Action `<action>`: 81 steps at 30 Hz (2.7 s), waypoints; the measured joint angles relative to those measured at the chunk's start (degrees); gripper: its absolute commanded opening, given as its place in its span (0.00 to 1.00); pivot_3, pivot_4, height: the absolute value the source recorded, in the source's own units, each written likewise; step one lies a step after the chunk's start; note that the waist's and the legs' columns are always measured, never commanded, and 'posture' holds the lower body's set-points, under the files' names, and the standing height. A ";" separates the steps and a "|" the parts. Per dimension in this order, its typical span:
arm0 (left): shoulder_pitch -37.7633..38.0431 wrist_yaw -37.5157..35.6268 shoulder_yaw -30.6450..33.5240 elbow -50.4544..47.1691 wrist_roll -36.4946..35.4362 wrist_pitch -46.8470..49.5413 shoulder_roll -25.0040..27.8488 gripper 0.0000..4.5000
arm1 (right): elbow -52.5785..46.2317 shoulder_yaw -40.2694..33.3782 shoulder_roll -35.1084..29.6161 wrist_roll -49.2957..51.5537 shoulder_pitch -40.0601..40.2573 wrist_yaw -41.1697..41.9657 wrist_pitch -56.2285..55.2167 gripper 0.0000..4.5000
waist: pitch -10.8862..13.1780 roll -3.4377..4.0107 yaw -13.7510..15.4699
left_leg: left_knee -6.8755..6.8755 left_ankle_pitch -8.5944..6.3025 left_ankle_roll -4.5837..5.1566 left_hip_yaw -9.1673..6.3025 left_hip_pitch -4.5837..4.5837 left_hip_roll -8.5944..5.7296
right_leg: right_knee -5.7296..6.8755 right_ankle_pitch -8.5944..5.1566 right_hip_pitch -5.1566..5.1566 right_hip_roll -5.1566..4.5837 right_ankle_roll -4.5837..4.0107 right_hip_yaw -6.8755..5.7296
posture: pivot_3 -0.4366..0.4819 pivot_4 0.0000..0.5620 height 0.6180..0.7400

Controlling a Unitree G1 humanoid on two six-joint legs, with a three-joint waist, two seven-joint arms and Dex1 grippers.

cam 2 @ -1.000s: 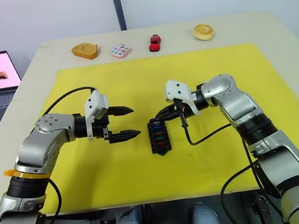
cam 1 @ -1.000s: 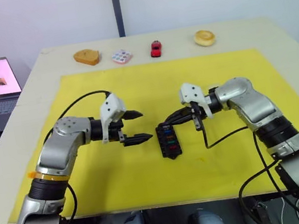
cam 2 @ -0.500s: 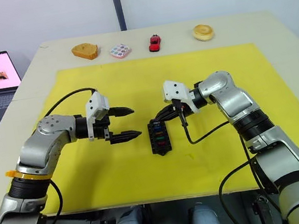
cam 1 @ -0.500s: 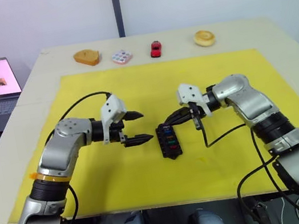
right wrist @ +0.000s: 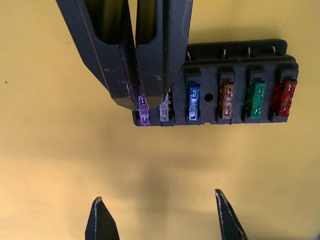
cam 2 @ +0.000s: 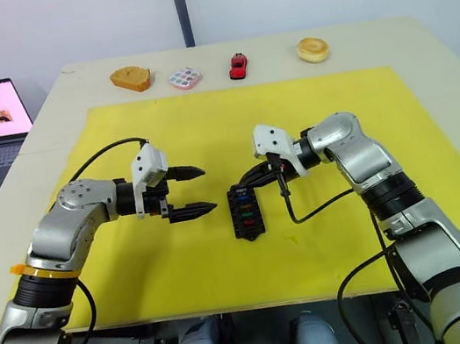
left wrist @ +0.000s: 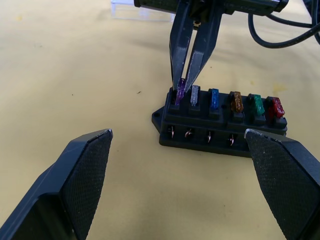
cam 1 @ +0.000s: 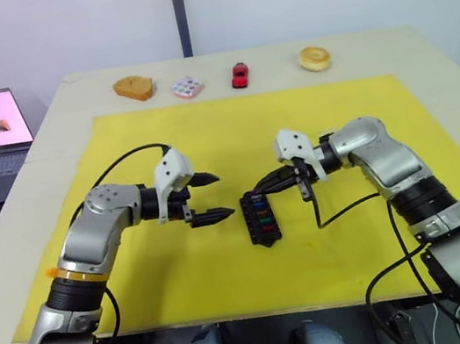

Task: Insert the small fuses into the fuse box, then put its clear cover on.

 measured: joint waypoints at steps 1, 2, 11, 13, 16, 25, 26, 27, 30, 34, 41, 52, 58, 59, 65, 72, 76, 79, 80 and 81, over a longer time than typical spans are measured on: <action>0.00 0.00 0.00 0.00 0.05 -0.01 0.00 0.99 | -0.07 -0.25 0.09 0.28 0.15 -0.06 0.35 0.00 | 0.00 0.00 -0.01 | 0.00 0.00 0.00 0.00 0.00 0.00 | 0.00 0.00 0.00 0.00 0.00 0.00 | 0.48 0.27 1.00; 0.00 0.00 0.00 0.00 0.09 -0.02 0.00 0.99 | -0.41 -0.45 0.18 0.81 0.32 -0.14 0.91 0.00 | 0.00 0.00 -0.02 | 0.00 0.00 0.00 0.00 0.00 0.00 | 0.00 0.00 -0.01 0.00 0.00 0.00 | 0.48 0.27 1.00; -0.03 -0.32 0.00 -0.01 0.05 0.10 0.02 0.99 | -2.79 -0.54 0.13 3.03 0.41 0.44 7.06 0.00 | 0.00 0.00 -0.01 | 0.00 0.00 0.00 0.00 -0.01 0.00 | 0.00 0.00 -0.03 0.00 0.00 0.01 | 0.48 0.27 1.00; -0.03 -0.37 0.00 -0.02 0.05 0.19 0.07 0.99 | -2.77 -0.54 0.12 3.27 0.19 0.43 7.76 0.00 | 0.01 0.00 -0.02 | 0.00 0.00 0.00 -0.01 -0.02 0.00 | 0.00 0.00 -0.04 0.00 0.00 0.00 | 0.48 0.27 1.00; -0.04 -0.38 0.00 -0.14 0.04 0.37 0.09 0.99 | -2.74 -0.59 0.08 3.49 -0.56 0.45 7.86 0.00 | 0.01 0.00 -0.05 | -0.01 0.00 0.00 -0.01 -0.02 0.00 | 0.00 0.00 -0.05 0.00 0.00 0.01 | 0.48 0.27 1.00; -0.03 -0.27 0.00 -1.15 -0.16 1.59 0.20 0.99 | -1.97 -0.01 -0.09 2.51 -0.64 0.73 5.83 0.00 | 0.01 0.00 -0.05 | -0.01 0.00 0.00 -0.01 -0.02 0.00 | 0.00 0.00 -0.05 0.00 0.00 0.01 | 0.48 0.27 1.00; -0.03 -0.23 0.00 -1.17 -0.18 1.63 0.20 0.99 | -1.92 0.15 -0.09 2.22 -0.64 0.78 5.39 0.00 | 0.01 0.00 -0.04 | 0.00 0.00 0.00 0.00 -0.02 0.00 | 0.00 0.00 -0.05 0.00 0.00 0.01 | 0.48 0.27 1.00; -0.03 -0.20 0.00 -1.20 -0.20 1.67 0.20 0.99 | -1.77 0.31 -0.09 2.04 -0.64 0.85 5.09 0.00 | 0.01 0.00 -0.03 | 0.00 0.00 0.00 0.00 -0.02 0.00 | 0.00 0.00 -0.05 0.00 0.00 0.01 | 0.48 0.27 1.00; -0.03 -0.11 0.01 -1.27 -0.30 1.75 0.22 0.99 | -0.84 0.47 -0.09 1.64 -0.64 1.00 4.76 0.00 | 0.01 0.00 -0.01 | 0.00 0.00 0.00 0.00 -0.02 0.00 | 0.00 0.00 -0.04 0.00 0.00 0.01 | 0.48 0.27 1.00; 0.06 -0.02 0.02 -1.95 -0.45 2.26 0.25 0.99 | -0.37 0.78 -0.09 1.18 -0.75 1.30 3.76 0.00 | 0.01 0.00 -0.01 | 0.00 0.00 0.00 0.00 -0.02 0.00 | 0.00 0.00 -0.04 0.00 0.00 0.01 | 0.48 0.27 1.00; 0.06 0.04 0.03 -2.17 -0.45 2.28 0.25 0.99 | 0.23 1.30 -0.09 0.46 -1.19 1.75 2.59 0.00 | 0.01 0.00 0.00 | 0.00 0.00 0.00 -0.01 -0.02 0.00 | 0.00 0.00 -0.03 0.00 0.00 0.01 | 0.48 0.27 1.00; 0.29 0.36 0.04 -2.19 -0.45 2.27 0.25 0.99 | 0.42 1.42 -0.08 0.40 -1.20 1.77 1.72 0.00 | 0.01 0.00 -0.01 | 0.00 0.00 0.00 -0.01 -0.02 0.00 | 0.00 0.00 -0.03 0.00 0.00 0.01 | 0.48 0.27 1.00; 0.43 0.57 0.06 -2.18 -0.45 2.24 0.25 0.99 | 0.39 1.14 -0.08 0.81 -1.20 1.74 2.41 0.00 | 0.01 0.00 0.00 | 0.00 0.00 0.00 -0.01 -0.02 0.00 | 0.00 0.00 -0.04 0.00 0.00 0.00 | 0.48 0.27 1.00; 0.43 0.58 0.06 -2.18 -0.45 2.23 0.25 0.99 | 0.33 1.12 -0.09 0.86 -1.20 1.74 2.58 0.00 | 0.01 0.00 0.00 | 0.00 0.00 0.00 -0.01 -0.02 0.00 | 0.00 0.00 -0.04 0.00 0.00 0.00 | 0.48 0.27 1.00; 0.42 0.58 0.07 -2.16 -0.45 2.16 0.25 0.99 | -0.17 1.11 -0.13 0.94 -1.10 1.71 2.85 0.00 | 0.01 0.00 0.00 | 0.00 0.00 0.00 -0.01 -0.02 0.00 | 0.00 0.00 -0.04 0.00 0.00 0.01 | 0.48 0.27 1.00; 0.42 0.58 0.07 -2.13 -0.44 2.08 0.25 1.00 | -0.57 1.10 -0.37 1.04 -0.88 1.69 2.89 0.16 | 0.01 0.00 0.01 | 0.00 0.00 0.00 -0.01 -0.02 0.00 | 0.00 0.00 -0.04 0.00 0.00 0.00 | 0.48 0.27 1.00; 0.41 0.58 0.08 -1.74 -0.44 1.65 0.25 1.00 | -0.57 1.10 -0.75 1.02 -0.22 1.65 2.92 0.37 | 0.01 0.00 -0.04 | 0.00 0.00 0.00 0.00 -0.02 0.00 | 0.00 0.00 -0.05 0.00 0.00 0.01 | 0.48 0.27 1.00; 0.39 0.57 0.09 -1.70 -0.45 1.48 0.25 1.00 | -0.57 1.10 -0.75 1.02 -0.21 1.63 2.89 0.37 | 0.01 0.00 -0.06 | 0.00 0.00 0.00 0.00 -0.02 0.00 | 0.01 0.00 -0.05 0.00 0.00 0.01 | 0.48 0.27 1.00; 0.39 0.57 0.09 -1.61 -0.45 1.46 0.25 1.00 | -0.57 1.10 -0.75 1.01 -0.21 1.55 2.88 0.37 | 0.01 0.00 -0.04 | 0.00 0.00 0.00 0.00 -0.02 0.00 | 0.00 0.00 -0.05 0.00 0.00 0.01 | 0.48 0.27 1.00; 0.39 0.57 0.09 -1.55 -0.45 1.44 0.25 1.00 | -0.57 1.10 -0.75 1.01 -0.21 1.45 2.88 0.37 | 0.01 0.00 -0.03 | 0.00 0.00 0.00 0.00 -0.02 0.00 | 0.00 0.00 -0.05 0.00 0.00 0.01 | 0.48 0.27 1.00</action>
